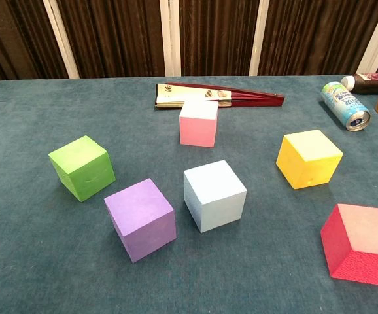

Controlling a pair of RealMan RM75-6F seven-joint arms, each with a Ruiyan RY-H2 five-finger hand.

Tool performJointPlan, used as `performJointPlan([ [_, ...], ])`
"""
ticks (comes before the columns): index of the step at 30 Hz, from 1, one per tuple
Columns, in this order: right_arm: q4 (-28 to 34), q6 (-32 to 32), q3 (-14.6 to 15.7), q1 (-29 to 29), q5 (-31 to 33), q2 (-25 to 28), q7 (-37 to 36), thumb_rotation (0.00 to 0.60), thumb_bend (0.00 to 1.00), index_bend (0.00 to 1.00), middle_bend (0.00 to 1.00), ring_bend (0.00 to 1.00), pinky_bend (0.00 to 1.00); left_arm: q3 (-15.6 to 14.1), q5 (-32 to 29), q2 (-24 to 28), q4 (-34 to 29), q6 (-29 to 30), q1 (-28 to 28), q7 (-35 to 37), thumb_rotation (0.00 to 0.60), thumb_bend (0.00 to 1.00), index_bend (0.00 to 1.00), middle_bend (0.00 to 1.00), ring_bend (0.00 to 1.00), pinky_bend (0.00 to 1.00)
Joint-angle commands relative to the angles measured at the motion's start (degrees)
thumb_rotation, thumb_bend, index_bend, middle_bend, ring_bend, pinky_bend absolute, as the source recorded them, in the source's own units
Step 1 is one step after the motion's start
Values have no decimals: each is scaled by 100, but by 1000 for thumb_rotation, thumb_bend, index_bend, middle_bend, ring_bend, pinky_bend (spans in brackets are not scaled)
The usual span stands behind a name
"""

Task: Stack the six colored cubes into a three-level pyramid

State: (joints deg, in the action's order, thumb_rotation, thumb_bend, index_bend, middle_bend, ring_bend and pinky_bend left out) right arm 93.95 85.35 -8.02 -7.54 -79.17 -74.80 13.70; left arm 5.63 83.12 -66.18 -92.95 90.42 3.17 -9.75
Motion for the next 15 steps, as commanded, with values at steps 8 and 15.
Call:
performJointPlan([
  [8, 330, -472, 196, -77, -97, 234, -616, 600, 269, 81, 19, 0, 15, 11, 19, 25, -29, 99, -49, 70, 600, 283, 33, 0, 0, 0],
  [15, 527, -782, 174, -230, -38, 322, -739, 600, 166, 77, 19, 0, 13, 94, -220, 85, -146, 188, -150, 69, 600, 282, 29, 0, 0, 0],
])
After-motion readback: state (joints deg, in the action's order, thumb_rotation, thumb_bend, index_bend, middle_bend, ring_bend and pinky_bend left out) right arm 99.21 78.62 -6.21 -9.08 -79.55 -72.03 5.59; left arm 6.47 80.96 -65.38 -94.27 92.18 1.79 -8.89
